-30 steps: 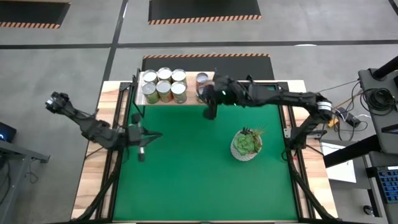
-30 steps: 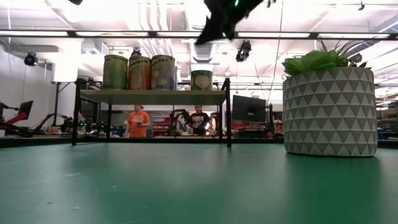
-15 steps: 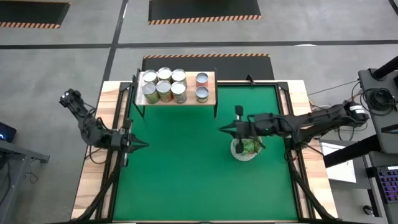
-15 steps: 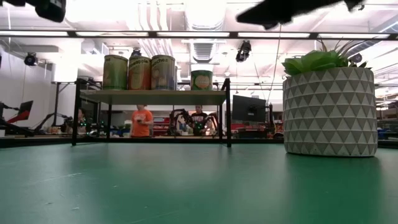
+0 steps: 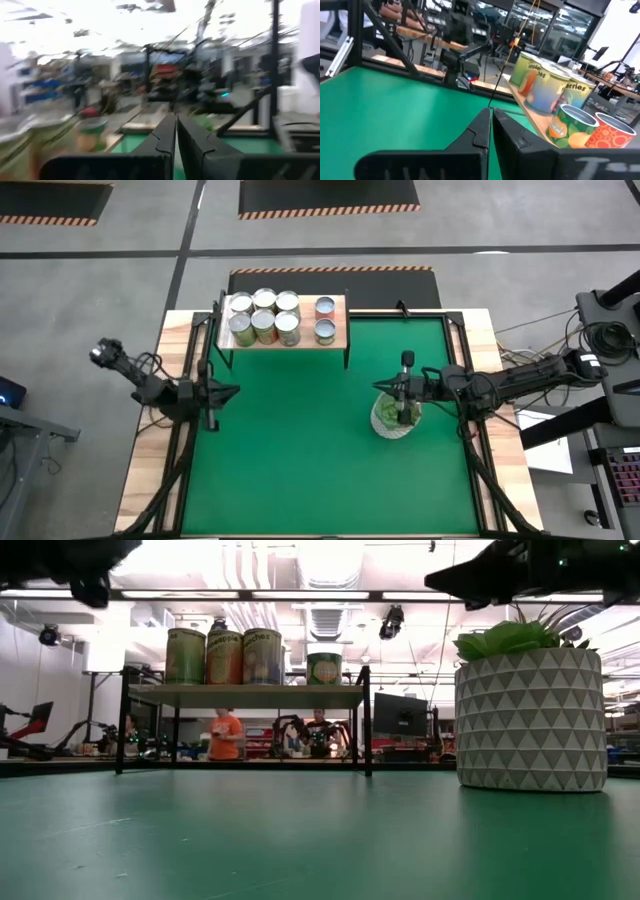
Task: Pick and place cans onto a shelf
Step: Return to Home Position
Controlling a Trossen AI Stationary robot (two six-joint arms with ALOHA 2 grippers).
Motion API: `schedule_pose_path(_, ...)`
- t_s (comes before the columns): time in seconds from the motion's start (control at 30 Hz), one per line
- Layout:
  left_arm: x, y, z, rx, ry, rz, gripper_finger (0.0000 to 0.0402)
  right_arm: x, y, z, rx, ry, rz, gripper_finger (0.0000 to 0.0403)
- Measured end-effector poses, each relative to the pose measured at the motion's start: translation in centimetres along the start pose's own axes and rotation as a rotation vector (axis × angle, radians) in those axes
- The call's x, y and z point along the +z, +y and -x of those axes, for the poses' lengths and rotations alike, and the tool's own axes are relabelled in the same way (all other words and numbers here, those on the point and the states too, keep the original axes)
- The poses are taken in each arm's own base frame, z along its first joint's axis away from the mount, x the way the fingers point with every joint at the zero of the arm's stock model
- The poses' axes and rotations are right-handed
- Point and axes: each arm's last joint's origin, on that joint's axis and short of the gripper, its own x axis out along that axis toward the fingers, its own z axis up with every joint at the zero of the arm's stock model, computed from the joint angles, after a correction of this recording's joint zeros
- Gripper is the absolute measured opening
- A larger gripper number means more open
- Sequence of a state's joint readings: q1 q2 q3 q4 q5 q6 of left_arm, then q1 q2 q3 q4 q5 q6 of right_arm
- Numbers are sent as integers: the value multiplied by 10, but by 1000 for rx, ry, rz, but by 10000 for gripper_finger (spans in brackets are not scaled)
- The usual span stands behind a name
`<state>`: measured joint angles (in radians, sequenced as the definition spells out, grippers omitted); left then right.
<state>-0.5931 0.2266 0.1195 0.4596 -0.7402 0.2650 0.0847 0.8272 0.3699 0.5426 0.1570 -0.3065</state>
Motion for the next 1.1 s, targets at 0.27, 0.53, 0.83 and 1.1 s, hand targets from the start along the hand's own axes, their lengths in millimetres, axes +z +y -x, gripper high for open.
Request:
schedule_pose_path(0.27,-12,11,-9,-37,41,8,0,-8,0,12,-2,-7,-1,9)
schedule_pose_path(0.53,-23,19,-13,-20,129,5,0,-13,1,17,-2,-4,5,9)
schedule_pose_path(0.83,-31,17,-11,-139,206,5,0,-16,-1,33,-16,-47,2,9)
schedule_pose_path(1.1,-29,19,-6,-153,259,-4,0,-29,0,55,-37,-107,14,9)
